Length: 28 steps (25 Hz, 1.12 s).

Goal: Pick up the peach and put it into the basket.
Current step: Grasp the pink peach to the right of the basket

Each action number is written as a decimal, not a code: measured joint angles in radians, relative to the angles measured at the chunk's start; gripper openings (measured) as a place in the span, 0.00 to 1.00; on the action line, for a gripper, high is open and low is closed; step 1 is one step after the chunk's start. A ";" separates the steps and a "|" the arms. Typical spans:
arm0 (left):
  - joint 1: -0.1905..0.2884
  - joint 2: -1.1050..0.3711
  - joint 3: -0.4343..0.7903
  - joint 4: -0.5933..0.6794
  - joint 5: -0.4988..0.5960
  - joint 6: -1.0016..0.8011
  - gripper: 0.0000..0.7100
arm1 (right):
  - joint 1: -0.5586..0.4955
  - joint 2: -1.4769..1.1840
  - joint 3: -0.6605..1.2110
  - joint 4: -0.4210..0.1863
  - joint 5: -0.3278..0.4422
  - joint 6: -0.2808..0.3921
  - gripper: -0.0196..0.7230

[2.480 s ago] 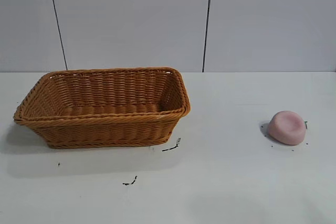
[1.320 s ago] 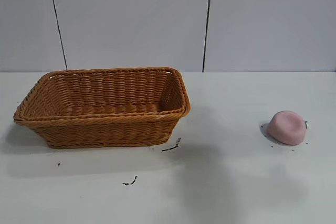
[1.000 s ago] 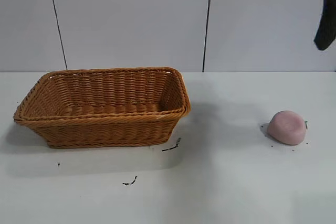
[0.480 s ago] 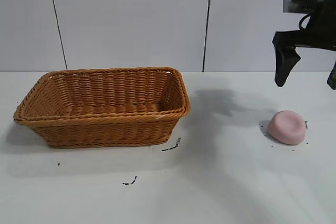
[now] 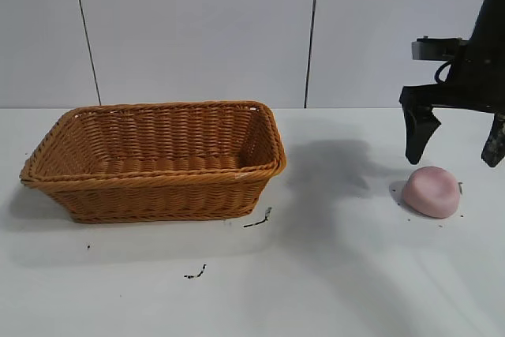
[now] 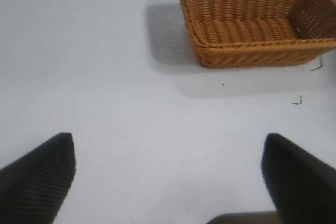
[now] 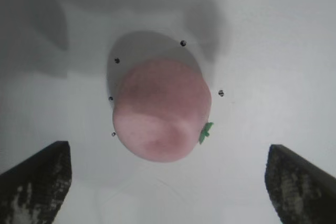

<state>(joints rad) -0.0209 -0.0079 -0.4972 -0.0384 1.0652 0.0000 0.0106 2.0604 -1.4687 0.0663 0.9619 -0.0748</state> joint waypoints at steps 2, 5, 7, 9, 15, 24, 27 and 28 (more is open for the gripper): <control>0.000 0.000 0.000 0.000 0.000 0.000 0.98 | 0.018 0.014 0.000 0.000 -0.020 0.000 0.96; 0.000 0.000 0.000 0.000 0.000 0.000 0.98 | 0.037 0.044 -0.001 0.005 -0.062 -0.001 0.96; 0.000 0.000 0.000 0.000 0.000 0.000 0.98 | 0.037 0.061 -0.001 0.004 -0.079 0.021 0.96; 0.000 0.000 0.000 0.000 0.000 0.000 0.98 | 0.032 0.071 -0.001 -0.016 -0.078 0.044 0.96; 0.000 0.000 0.000 0.000 0.000 0.000 0.98 | 0.023 0.072 -0.001 -0.047 -0.075 0.056 0.96; 0.000 0.000 0.000 0.000 0.000 0.000 0.98 | 0.023 0.131 -0.002 -0.040 -0.070 0.058 0.96; 0.000 0.000 0.000 0.000 0.000 0.000 0.98 | 0.023 0.137 -0.002 -0.040 -0.070 0.058 0.96; 0.000 0.000 0.000 0.000 0.000 0.000 0.98 | 0.023 0.137 -0.002 -0.040 -0.071 0.058 0.95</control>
<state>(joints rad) -0.0209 -0.0079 -0.4972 -0.0384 1.0652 0.0000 0.0334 2.1977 -1.4705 0.0258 0.8910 -0.0166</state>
